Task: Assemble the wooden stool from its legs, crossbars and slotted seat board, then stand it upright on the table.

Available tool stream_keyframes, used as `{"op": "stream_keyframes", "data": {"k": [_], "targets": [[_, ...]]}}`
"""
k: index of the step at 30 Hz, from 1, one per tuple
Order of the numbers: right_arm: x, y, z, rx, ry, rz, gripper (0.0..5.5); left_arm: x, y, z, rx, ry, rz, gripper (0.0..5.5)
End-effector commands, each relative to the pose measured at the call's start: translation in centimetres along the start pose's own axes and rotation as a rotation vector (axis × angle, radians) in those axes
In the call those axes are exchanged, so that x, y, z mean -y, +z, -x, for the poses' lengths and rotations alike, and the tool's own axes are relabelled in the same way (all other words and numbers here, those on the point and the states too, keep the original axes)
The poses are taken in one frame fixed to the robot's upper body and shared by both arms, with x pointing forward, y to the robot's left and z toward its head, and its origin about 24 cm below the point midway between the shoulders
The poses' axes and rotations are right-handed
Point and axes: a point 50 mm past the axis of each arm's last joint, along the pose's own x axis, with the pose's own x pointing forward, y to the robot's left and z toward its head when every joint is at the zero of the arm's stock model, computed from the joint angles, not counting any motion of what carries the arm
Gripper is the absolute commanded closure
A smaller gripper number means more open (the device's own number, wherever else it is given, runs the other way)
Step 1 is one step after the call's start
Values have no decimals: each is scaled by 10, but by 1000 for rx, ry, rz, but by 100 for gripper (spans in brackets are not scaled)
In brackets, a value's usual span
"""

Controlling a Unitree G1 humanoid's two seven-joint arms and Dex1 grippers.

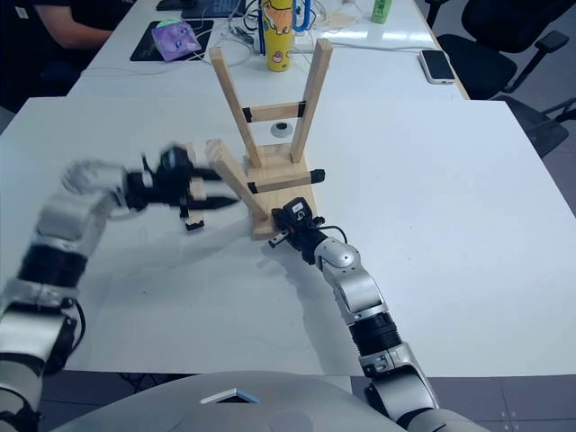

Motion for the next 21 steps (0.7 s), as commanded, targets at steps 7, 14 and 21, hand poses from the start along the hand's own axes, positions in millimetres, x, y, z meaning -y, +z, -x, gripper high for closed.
{"op": "stream_keyframes", "data": {"k": [7,14,21], "targets": [[4,-46,13,-212,-67,-55,550,-1,44,67,131,270,-98,140],[6,-51,15,-225,-74,-58,550,8,150,94,708,334,-114,160],[7,-52,12,-235,-52,-45,550,64,253,58,1142,45,-115,251]]}}
